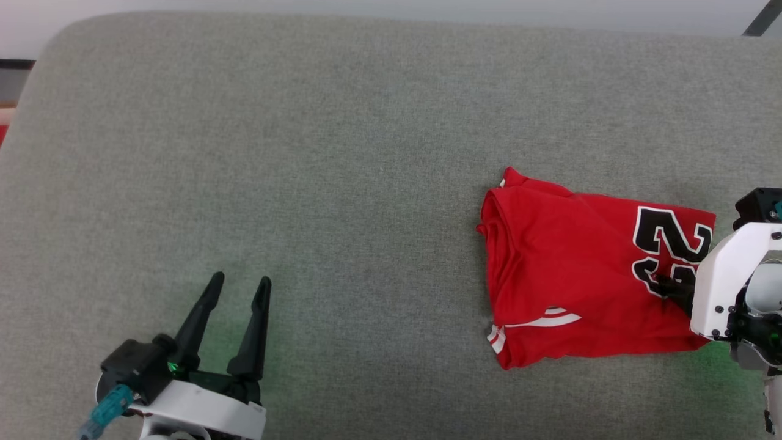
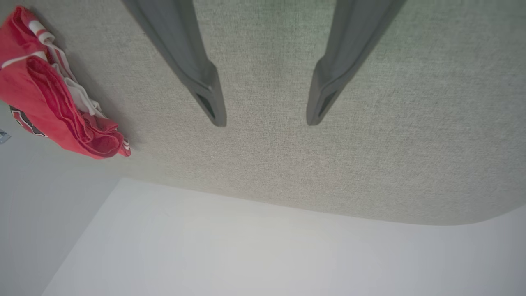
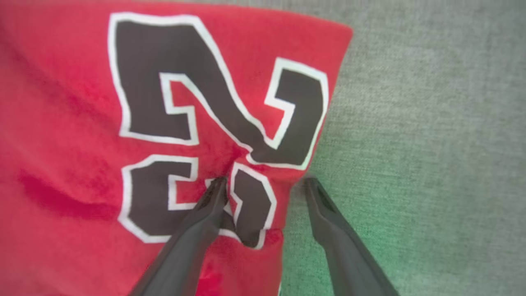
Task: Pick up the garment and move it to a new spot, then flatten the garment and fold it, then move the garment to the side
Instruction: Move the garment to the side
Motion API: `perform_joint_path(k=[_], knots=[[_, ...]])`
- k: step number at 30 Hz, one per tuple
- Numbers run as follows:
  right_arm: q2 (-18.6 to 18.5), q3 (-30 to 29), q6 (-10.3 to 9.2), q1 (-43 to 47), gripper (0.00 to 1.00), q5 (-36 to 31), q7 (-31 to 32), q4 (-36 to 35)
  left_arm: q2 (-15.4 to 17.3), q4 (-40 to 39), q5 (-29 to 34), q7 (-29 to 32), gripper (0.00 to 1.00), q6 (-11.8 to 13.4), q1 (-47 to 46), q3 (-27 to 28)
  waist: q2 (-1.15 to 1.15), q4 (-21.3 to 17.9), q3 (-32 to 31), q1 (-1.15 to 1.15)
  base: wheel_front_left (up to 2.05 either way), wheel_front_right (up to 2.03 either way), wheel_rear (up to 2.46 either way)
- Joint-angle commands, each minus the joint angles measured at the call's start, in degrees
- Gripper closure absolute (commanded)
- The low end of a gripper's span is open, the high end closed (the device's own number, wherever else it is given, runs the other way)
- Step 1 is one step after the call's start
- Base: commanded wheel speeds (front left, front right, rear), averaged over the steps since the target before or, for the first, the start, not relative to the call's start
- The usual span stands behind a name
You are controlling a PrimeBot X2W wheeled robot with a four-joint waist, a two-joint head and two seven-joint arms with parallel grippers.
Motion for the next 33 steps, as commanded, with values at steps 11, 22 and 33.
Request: perform_joint_path(k=[11, 22, 33], knots=[[1.66, -0.74, 0.04, 2.95, 1.0, 1.89, -8.6, -0.86, 0.47, 0.28, 1.2, 0.06, 0.0, 0.07, -1.65, -2.19, 0.0, -1.09, -1.31, 0.0, 0.0, 0.0, 0.0], [-4.13, -5.37, 0.02, 3.93, 1.0, 4.03, -17.97, -4.92, 2.76, -4.38, 1.01, 0.06, 0.0, 0.07, -4.85, -4.81, 0.0, -7.9, 0.63, 0.0, 0.0, 0.0, 0.0], [-5.67, -16.56, 0.02, -1.91, 1.0, -0.31, -23.21, -3.47, 7.61, -8.9, 1.86, 0.06, 0.0, 0.07, -13.09, -9.19, 0.0, -12.93, 7.33, 0.0, 0.0, 0.0, 0.0]])
